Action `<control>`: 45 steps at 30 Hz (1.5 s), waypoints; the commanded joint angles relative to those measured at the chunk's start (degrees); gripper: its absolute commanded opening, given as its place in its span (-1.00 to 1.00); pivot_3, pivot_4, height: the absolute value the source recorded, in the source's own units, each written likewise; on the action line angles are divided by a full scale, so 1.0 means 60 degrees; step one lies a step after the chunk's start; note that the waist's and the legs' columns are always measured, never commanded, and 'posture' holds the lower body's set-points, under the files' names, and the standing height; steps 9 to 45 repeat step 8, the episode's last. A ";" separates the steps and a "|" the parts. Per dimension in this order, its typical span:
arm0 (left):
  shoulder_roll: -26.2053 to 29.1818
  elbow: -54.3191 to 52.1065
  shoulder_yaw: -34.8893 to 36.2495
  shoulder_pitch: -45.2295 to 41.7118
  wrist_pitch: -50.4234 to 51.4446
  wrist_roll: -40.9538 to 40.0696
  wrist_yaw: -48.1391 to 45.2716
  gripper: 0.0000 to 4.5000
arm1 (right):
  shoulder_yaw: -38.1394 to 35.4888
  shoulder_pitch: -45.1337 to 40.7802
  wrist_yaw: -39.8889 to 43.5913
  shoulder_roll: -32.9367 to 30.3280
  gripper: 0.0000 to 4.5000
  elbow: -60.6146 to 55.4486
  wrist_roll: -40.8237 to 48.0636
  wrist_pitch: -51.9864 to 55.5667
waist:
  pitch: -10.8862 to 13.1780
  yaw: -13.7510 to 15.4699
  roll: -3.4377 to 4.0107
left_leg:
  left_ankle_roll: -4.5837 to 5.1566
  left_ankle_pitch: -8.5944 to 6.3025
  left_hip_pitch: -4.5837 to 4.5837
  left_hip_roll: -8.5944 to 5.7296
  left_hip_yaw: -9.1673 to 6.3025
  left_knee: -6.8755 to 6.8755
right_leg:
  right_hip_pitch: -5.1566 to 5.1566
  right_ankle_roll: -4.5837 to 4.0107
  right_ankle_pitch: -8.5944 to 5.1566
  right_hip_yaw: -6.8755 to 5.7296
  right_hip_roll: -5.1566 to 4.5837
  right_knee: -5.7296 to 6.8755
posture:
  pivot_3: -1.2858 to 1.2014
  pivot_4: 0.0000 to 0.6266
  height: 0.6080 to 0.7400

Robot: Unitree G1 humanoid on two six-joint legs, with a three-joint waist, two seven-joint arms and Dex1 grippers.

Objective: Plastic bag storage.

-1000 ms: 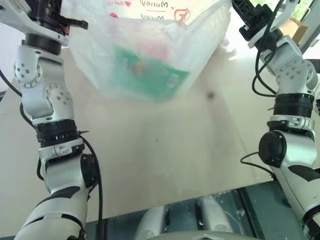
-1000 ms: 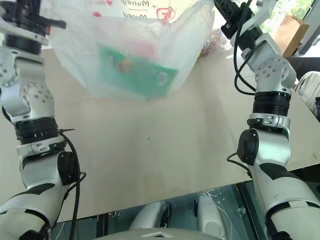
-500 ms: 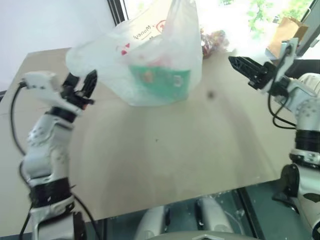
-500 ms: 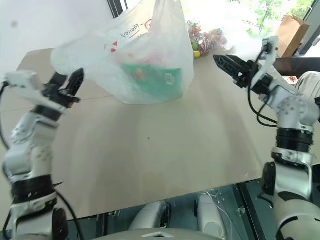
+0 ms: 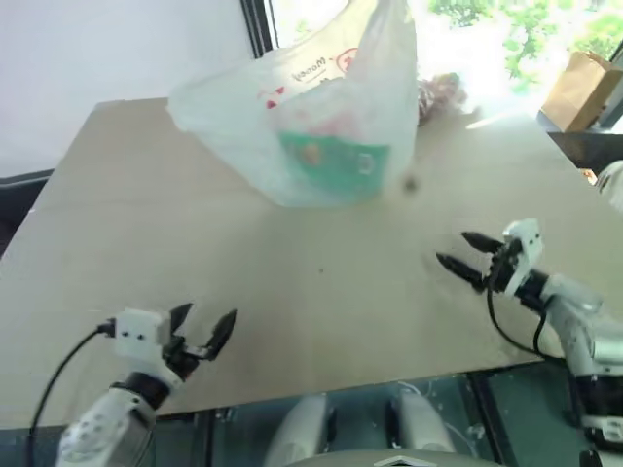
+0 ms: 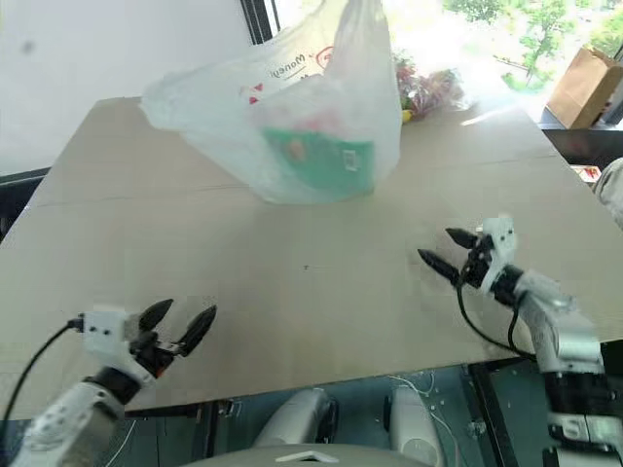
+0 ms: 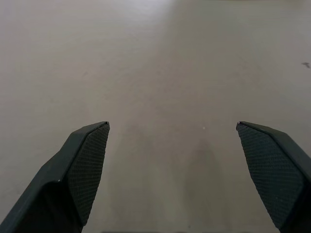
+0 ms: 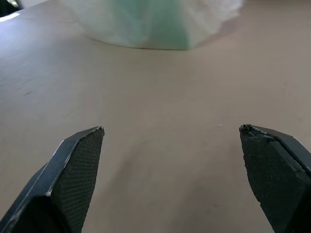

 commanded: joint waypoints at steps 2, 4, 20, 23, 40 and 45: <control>-0.0613 -0.0312 -0.0811 0.0169 -0.1223 0.0605 -0.0080 0.97 | 0.0069 0.0538 0.0965 -0.0148 1.00 0.0210 -0.0166 -0.1214 | 0.0000 0.0010 -0.0003 | 0.0000 0.0000 0.0001 0.0003 0.0004 -0.0001 | 0.0000 0.0000 0.0000 0.0006 0.0000 -0.0005 | 0.03 -0.52 1.00; -0.0589 -0.0168 -0.1143 0.0217 -0.1615 0.1113 -0.0164 0.97 | 0.0070 0.0704 0.1272 -0.0050 1.00 0.0222 0.0040 -0.1341 | 0.0001 -0.0013 -0.0003 | 0.0002 -0.0001 0.0001 0.0008 0.0006 -0.0002 | -0.0001 0.0000 0.0000 0.0010 0.0002 -0.0005 | 0.03 -0.52 1.00; -0.0577 0.0129 -0.1190 0.0170 -0.1802 0.1500 -0.0014 0.97 | 0.0122 0.0743 0.1458 -0.0003 1.00 0.0321 0.0034 -0.1385 | 0.0001 -0.0027 -0.0003 | 0.0019 -0.0011 0.0014 0.0019 0.0008 -0.0018 | 0.0000 -0.0001 -0.0001 0.0015 0.0014 -0.0005 | 0.03 -0.52 1.00; -0.0577 0.0129 -0.1190 0.0170 -0.1802 0.1500 -0.0014 0.97 | 0.0122 0.0743 0.1458 -0.0003 1.00 0.0321 0.0034 -0.1385 | 0.0001 -0.0027 -0.0003 | 0.0019 -0.0011 0.0014 0.0019 0.0008 -0.0018 | 0.0000 -0.0001 -0.0001 0.0015 0.0014 -0.0005 | 0.03 -0.52 1.00; -0.0577 0.0129 -0.1190 0.0170 -0.1802 0.1500 -0.0014 0.97 | 0.0122 0.0743 0.1458 -0.0003 1.00 0.0321 0.0034 -0.1385 | 0.0001 -0.0027 -0.0003 | 0.0019 -0.0011 0.0014 0.0019 0.0008 -0.0018 | 0.0000 -0.0001 -0.0001 0.0015 0.0014 -0.0005 | 0.03 -0.52 1.00; -0.0577 0.0129 -0.1190 0.0170 -0.1802 0.1500 -0.0014 0.97 | 0.0122 0.0743 0.1458 -0.0003 1.00 0.0321 0.0034 -0.1385 | 0.0001 -0.0027 -0.0003 | 0.0019 -0.0011 0.0014 0.0019 0.0008 -0.0018 | 0.0000 -0.0001 -0.0001 0.0015 0.0014 -0.0005 | 0.03 -0.52 1.00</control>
